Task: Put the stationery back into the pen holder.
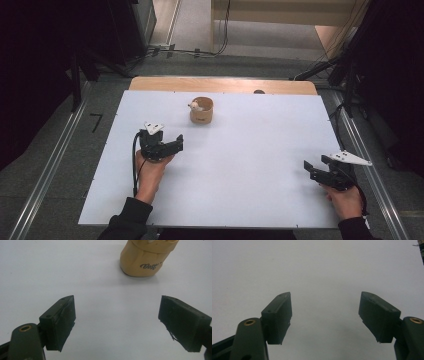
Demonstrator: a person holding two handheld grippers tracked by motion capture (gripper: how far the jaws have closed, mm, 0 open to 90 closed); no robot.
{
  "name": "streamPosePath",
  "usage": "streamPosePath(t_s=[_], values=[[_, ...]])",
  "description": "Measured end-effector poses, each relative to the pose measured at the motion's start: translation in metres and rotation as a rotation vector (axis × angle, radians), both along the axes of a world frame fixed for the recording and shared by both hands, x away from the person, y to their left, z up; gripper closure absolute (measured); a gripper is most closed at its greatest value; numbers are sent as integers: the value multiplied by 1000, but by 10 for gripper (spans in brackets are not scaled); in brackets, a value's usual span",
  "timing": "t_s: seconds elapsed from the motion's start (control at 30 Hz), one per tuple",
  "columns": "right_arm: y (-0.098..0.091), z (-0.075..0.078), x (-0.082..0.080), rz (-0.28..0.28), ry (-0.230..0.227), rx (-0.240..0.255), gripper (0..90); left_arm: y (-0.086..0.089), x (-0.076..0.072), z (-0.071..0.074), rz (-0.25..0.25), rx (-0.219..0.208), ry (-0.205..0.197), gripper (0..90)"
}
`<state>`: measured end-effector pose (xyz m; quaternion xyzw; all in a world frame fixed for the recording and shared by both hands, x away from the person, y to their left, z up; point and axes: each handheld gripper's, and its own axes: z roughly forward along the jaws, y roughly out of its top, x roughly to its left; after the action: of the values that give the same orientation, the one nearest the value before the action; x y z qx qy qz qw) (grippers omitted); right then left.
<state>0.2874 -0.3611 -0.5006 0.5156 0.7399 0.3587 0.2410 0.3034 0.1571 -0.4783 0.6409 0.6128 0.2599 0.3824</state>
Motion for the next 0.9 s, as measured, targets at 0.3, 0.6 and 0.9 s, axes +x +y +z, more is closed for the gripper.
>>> streamPosePath(t_s=[0.3,0.6,0.9], values=[[-1,1,-1,0,-3,4,252,6,-11,-5,-2,5,15,136],[-1,1,-2,1,-5,4,252,16,-22,-11,10,3,27,132],[-1,2,-2,4,-5,4,252,23,-30,-14,20,3,32,132]])
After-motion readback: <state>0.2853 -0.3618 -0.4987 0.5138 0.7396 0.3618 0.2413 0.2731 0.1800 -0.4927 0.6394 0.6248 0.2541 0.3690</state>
